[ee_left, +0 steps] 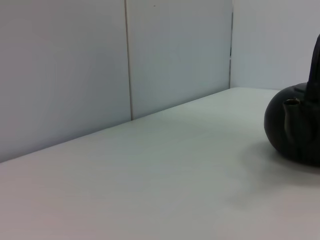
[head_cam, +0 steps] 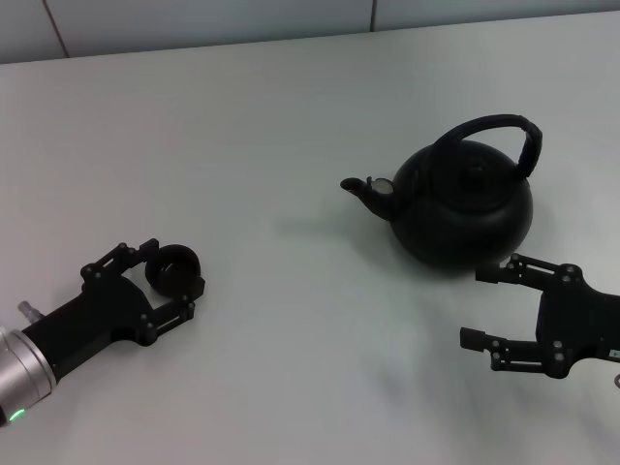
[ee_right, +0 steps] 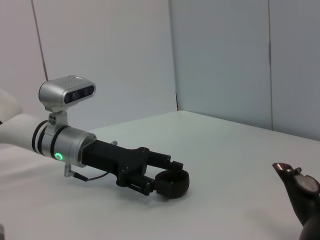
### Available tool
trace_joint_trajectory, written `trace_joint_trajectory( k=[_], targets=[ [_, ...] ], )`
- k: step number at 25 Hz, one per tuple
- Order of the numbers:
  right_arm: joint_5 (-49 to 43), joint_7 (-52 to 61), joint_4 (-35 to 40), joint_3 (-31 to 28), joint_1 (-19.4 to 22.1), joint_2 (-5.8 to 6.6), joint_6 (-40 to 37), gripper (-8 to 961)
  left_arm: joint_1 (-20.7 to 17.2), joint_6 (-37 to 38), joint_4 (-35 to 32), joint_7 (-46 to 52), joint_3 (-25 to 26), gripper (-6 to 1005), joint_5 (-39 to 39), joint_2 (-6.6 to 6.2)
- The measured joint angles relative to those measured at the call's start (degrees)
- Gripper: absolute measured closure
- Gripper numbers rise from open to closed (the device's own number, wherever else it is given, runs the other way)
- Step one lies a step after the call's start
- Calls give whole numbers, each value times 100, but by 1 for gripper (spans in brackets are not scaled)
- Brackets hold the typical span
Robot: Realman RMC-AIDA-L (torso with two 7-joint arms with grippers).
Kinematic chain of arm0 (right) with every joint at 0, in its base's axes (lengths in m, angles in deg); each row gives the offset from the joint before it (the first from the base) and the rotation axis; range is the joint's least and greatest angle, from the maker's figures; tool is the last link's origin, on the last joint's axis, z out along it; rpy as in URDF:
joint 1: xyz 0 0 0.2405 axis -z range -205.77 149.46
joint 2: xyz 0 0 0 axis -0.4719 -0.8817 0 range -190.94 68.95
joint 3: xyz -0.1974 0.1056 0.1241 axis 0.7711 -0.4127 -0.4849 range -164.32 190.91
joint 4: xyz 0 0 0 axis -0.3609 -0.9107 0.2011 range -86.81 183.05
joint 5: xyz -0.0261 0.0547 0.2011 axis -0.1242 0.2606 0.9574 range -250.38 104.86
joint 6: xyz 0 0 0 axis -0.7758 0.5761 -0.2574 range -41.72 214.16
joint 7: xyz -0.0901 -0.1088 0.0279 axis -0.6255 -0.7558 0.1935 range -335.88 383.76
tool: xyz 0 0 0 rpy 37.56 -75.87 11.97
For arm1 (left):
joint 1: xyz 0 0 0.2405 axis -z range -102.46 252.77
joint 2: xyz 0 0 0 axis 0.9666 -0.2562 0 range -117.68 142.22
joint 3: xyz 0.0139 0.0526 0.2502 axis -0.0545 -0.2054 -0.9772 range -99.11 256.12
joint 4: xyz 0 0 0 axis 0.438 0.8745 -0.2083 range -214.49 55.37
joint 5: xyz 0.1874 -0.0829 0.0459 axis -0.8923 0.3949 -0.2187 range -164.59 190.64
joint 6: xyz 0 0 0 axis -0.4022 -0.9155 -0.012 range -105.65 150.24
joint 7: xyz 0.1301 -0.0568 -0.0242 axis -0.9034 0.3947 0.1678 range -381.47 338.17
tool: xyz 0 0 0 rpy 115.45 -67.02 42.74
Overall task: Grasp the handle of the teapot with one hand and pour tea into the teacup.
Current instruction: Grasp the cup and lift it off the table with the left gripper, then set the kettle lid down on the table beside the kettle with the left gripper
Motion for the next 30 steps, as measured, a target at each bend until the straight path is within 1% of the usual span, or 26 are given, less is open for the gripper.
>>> trace_joint_trajectory(
  k=[2,7,17,19,20,21,26,27,28,29,30],
  targets=[
    [0,0,0,0,-2,0,0,135,1,0,12,3,2,202,-1,0],
    [0,0,3,0,-9,0,0,135,9,10,20,7,-5,250,-27,0],
    [0,-1,6,0,-7,9,1,135,53,133,21,12,-8,302,-33,-1],
    [0,-1,11,0,-7,9,1,135,175,246,124,14,-8,312,-35,-1],
    [-1,-1,44,1,-9,9,1,135,292,290,237,14,-8,311,-37,0],
    [-1,-1,44,1,-9,9,1,135,292,290,237,14,-8,310,-37,0],
    [-1,4,82,1,-15,5,0,135,858,250,806,-79,12,307,-37,7],
    [-1,4,83,0,-15,4,0,135,858,250,806,-79,12,306,-37,7],
    [-1,5,84,0,-15,4,0,135,1199,152,1148,-303,112,305,-36,8],
    [-1,5,85,0,-16,3,0,135,1243,119,1194,-333,134,304,-36,8],
    [-1,7,85,0,-17,2,-2,135,1365,26,1307,-380,199,304,-36,9]
  ],
)
